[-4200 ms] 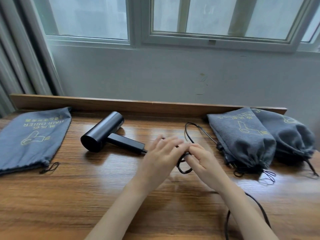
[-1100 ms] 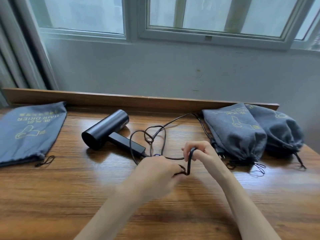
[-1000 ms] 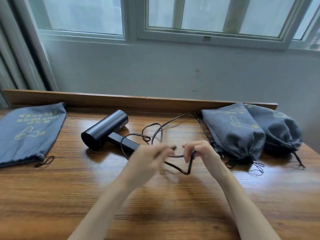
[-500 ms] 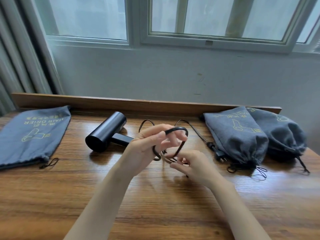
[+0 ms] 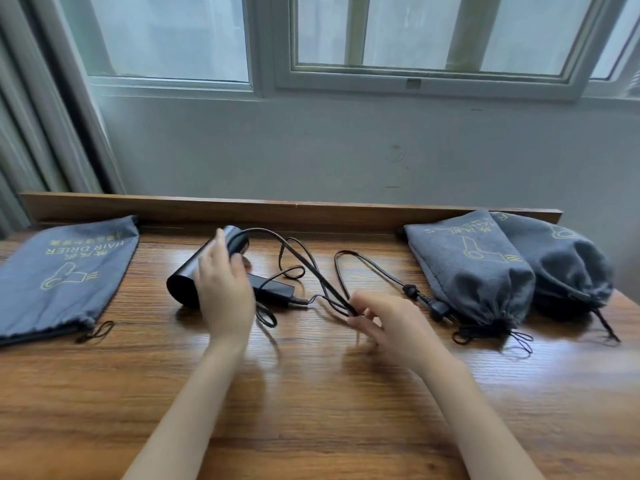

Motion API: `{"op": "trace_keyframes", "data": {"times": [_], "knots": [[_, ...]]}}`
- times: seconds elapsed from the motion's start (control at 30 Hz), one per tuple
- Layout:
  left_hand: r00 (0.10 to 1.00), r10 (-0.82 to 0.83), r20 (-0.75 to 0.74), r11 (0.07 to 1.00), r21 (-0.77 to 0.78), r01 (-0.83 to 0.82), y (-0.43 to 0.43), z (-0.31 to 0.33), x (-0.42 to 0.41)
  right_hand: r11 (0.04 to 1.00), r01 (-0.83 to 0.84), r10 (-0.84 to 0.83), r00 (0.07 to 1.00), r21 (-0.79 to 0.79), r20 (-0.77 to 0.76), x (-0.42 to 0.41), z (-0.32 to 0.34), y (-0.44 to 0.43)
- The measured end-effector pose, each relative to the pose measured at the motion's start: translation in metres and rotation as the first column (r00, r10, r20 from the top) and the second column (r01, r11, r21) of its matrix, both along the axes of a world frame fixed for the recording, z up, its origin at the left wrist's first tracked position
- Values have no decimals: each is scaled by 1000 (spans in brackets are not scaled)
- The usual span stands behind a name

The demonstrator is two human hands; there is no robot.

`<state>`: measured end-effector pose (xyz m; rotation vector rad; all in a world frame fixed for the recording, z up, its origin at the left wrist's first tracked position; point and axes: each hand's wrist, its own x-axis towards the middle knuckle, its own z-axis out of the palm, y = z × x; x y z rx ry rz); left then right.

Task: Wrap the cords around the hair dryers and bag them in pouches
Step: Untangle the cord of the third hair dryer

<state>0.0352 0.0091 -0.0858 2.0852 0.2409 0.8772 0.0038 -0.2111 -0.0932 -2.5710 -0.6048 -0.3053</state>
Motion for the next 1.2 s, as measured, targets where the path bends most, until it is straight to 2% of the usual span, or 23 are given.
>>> {"op": "trace_keyframes", "data": {"times": [0.03,0.07,0.1,0.13,0.2,0.23,0.27,0.33,0.4,0.47,0.5,0.53,0.6,0.7,0.77,0.83,0.9,0.97,1.1,1.2], "knots": [[996,63,66,953,294,-80,-7,-6,-1,1000,-12,12,1000,-8,7,0,0,1],[987,72,141,847,514,-135,-16,-7,-4,1000,-24,25,999,-20,23,0,0,2],[980,10,199,738,660,-141,-26,-6,-9,999,-33,34,999,-30,34,0,-1,3],[968,-126,216,647,757,-85,-38,-5,-14,999,-36,37,999,-28,36,0,-1,3],[883,-466,53,474,858,199,-58,-11,-24,1000,-20,20,1000,20,8,2,-3,3],[829,-557,-52,402,856,324,-64,-16,-29,998,-11,13,1000,57,-24,4,-4,2],[806,-580,-120,392,826,405,-65,-20,-31,995,-15,20,998,94,-55,5,-4,1],[836,-519,-177,481,748,457,-59,-23,-29,991,-24,33,997,130,-67,8,-10,-3],[856,-487,-171,585,664,465,-48,-19,-25,996,59,-56,998,73,-43,13,-15,-10],[798,-580,-161,672,459,581,-34,-14,-21,981,191,-187,978,34,-94,13,-14,-18],[733,-658,-172,683,272,678,-27,-13,-18,969,242,-236,964,38,-125,13,-14,-21],[643,-744,-183,642,74,763,-21,-10,-15,959,281,-274,952,37,-135,13,-14,-23],[477,-861,-177,504,-173,846,-10,-1,-16,943,331,-328,939,18,-100,13,-13,-22],[280,-952,-124,306,-321,896,-5,9,-22,944,295,-281,953,145,-110,15,-18,-17],[156,-983,-96,180,-348,920,-12,11,-27,943,208,-175,974,260,-147,15,-17,-13],[65,-998,-19,67,-375,925,-22,11,-32,946,100,-48,984,309,-171,16,-17,-11],[30,-995,99,-15,-426,905,-29,11,-34,959,22,28,985,284,-170,16,-19,-7],[61,-981,185,-35,-473,880,-29,12,-33,964,16,25,988,265,-152,14,-20,-3],[188,-965,182,72,-507,859,-19,11,-30,945,30,-15,999,326,-47,15,-19,-2],[155,-979,129,73,-490,869,-22,5,-29,906,-127,155,987,405,-36,9,-16,10]]}}
